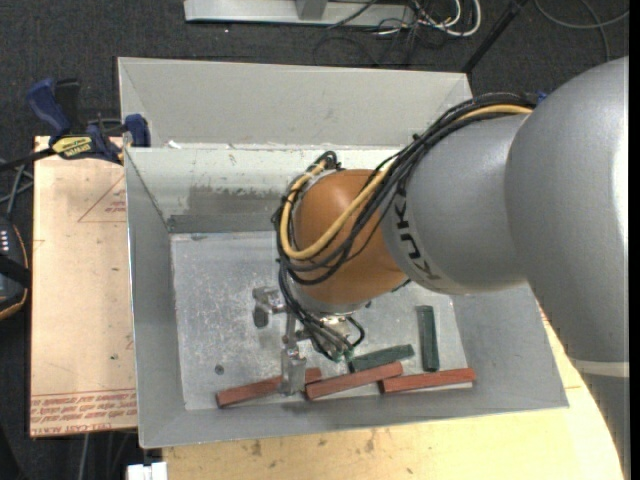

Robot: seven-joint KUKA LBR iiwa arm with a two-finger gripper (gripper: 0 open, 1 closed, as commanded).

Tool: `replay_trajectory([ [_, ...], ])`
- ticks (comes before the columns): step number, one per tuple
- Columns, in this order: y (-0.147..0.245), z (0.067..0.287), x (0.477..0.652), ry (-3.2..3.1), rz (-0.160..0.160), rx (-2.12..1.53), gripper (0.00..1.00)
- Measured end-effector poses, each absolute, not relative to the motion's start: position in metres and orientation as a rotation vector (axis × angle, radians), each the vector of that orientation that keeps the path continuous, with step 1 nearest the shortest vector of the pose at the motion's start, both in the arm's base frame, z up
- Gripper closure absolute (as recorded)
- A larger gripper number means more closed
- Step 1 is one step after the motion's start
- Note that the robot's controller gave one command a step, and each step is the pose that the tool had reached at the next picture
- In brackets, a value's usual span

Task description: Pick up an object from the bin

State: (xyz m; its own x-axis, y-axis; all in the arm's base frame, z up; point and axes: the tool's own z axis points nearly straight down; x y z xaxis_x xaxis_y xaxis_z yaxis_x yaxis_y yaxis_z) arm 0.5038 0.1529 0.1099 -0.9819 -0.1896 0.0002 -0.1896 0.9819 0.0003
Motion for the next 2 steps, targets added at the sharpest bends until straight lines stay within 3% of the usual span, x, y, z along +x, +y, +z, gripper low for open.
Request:
replay_trajectory([
  [1,0.1463,0.1092,0.4891,-3.117,-0.002,0.366,0.00],
  [2,0.1437,0.1053,0.4941,-3.122,-0.002,0.394,0.00],
])
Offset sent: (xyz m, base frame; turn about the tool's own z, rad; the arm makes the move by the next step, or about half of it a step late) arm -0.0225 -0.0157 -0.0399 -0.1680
